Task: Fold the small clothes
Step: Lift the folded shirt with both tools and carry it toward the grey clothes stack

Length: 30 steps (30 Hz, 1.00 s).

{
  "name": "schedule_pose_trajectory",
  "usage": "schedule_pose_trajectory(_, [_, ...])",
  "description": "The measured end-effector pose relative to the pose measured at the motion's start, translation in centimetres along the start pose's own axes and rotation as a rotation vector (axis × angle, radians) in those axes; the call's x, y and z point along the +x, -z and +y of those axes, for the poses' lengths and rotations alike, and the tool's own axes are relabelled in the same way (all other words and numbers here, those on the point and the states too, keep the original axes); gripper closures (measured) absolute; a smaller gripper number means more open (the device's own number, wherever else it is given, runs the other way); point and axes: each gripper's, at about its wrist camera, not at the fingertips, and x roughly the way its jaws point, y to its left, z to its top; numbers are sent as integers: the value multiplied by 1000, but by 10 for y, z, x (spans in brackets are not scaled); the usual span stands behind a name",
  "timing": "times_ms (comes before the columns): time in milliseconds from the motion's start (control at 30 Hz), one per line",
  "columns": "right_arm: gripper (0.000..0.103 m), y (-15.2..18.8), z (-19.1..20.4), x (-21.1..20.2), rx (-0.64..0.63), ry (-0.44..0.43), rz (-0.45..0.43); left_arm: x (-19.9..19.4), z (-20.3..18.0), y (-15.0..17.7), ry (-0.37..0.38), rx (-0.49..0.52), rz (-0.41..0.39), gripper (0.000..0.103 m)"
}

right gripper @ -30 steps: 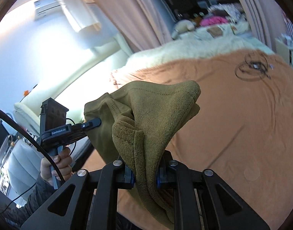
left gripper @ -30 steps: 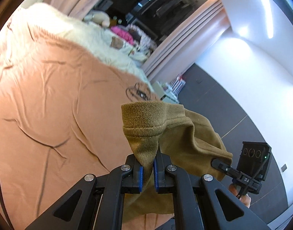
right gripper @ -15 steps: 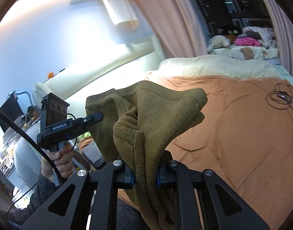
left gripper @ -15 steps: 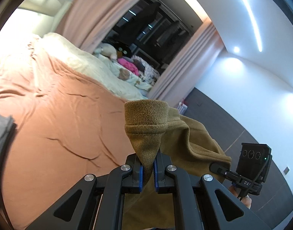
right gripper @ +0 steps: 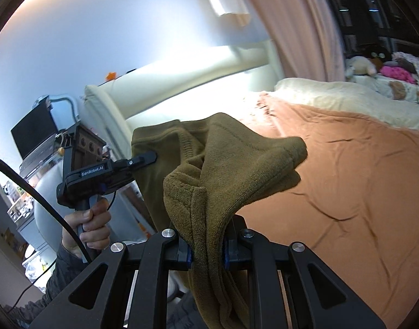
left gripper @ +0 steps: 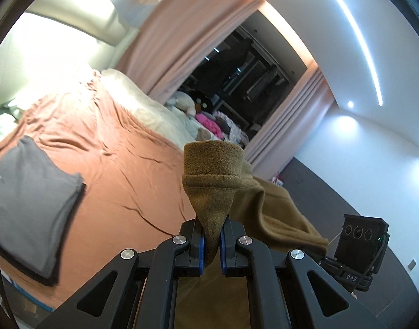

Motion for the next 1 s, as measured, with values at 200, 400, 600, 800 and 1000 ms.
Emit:
schedule_pose_trajectory(200, [91,-22,-15,56,-27,-74,28,-29,47,-20,-66,-8,-22,96])
schedule_pose_trajectory(400, [91,-33,-20,100,-40,-123,28,-47,93,-54,-105,6,-54,96])
schedule_pose_trajectory(600, [91,-50,-31,147,-48,-149,32,-52,140,-87,-176,-7,-60,96])
schedule_pose_trajectory(800, [92,-61,-37,185,-64,-185,57,-64,168,-113,-256,7,-77,96])
schedule_pose_trajectory(1000, [91,-63,-22,220,-79,-240,85,-79,187,-132,-341,14,-98,96])
